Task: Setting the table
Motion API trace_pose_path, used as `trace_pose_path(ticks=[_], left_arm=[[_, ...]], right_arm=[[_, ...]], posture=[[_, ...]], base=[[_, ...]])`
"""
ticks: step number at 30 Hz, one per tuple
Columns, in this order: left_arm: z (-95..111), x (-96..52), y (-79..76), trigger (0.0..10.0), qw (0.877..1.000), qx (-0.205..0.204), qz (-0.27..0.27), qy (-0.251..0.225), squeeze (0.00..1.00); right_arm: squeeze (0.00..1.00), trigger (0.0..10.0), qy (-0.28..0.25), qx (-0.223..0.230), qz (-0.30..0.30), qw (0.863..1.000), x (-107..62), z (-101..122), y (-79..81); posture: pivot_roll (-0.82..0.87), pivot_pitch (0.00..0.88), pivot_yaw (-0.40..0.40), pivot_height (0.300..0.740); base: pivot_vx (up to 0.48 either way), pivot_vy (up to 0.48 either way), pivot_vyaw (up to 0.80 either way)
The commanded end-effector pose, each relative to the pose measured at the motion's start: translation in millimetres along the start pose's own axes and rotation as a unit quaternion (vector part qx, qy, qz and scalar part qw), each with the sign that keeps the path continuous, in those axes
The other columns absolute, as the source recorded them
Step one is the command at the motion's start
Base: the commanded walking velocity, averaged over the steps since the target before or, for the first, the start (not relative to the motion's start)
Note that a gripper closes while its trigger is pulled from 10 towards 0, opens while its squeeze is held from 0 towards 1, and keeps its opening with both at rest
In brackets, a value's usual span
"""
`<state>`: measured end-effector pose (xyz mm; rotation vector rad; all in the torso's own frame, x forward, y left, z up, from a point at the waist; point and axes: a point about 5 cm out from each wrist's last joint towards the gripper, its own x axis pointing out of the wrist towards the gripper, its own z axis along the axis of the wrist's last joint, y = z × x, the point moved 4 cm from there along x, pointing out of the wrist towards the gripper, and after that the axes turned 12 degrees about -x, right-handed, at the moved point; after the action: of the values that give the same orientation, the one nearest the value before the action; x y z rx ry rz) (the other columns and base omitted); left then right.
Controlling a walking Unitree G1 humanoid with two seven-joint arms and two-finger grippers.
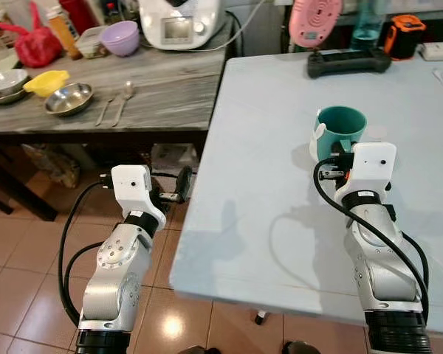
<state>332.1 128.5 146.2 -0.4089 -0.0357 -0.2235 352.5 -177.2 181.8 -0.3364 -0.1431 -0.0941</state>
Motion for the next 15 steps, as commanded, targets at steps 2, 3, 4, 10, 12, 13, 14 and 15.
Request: trace_pose_path(ticks=[2,3,4,10,12,13,14,15], left_arm=[[-0.7,-2.7,8.4,10.0,1.000,0.009,0.009,0.004,0.00],[-1.1,-2.9,8.3,10.0,1.000,0.009,0.009,0.006,0.00],[-1.3,-3.0,8.3,10.0,1.000,0.009,0.008,0.007,0.00],[-1.2,-2.2,7.2,10.0,1.000,0.010,0.003,0.009,0.00],[-1.3,-1.7,6.5,10.0,1.000,0.010,0.001,0.010,0.00],[-1.3,-1.7,6.5,10.0,1.000,0.010,0.001,0.010,0.00],[-1.6,-1.5,6.1,10.0,1.000,0.010,0.000,0.010,0.00],[-1.9,-1.4,5.7,10.0,1.000,0.011,-0.001,0.011,0.00]], right_arm=[[0.00,10.0,-0.017,0.004,0.009,1.000,1.8,9.9,7.2],[0.00,10.0,-0.017,0.005,0.009,1.000,1.9,10.1,7.5],[0.00,10.0,-0.017,0.005,0.009,1.000,2.0,10.3,7.8],[0.00,10.0,-0.018,0.007,0.006,1.000,2.0,10.5,7.9],[0.00,10.0,-0.018,0.006,0.003,1.000,2.1,10.8,7.1],[0.00,10.0,-0.018,0.006,0.003,1.000,2.1,10.8,7.1],[0.00,10.0,-0.018,0.006,0.001,1.000,2.3,11.0,6.4],[0.00,10.0,-0.019,0.006,0.000,1.000,2.5,11.1,5.8]], posture=[[-0.13,0.112,0.152,0.740],[-0.13,0.111,0.156,0.740],[-0.13,0.111,0.156,0.740],[-0.13,0.111,0.160,0.740],[-0.13,0.111,0.163,0.740],[-0.13,0.111,0.163,0.740],[-0.13,0.111,0.164,0.740],[-0.13,0.111,0.165,0.740]], base=[[0.000,0.480,0.00],[0.000,0.480,0.00],[0.000,0.480,0.00],[0.000,0.480,0.00],[0.000,0.480,0.00],[0.000,0.480,0.00],[0.000,0.480,0.00],[0.000,0.480,0.00]])
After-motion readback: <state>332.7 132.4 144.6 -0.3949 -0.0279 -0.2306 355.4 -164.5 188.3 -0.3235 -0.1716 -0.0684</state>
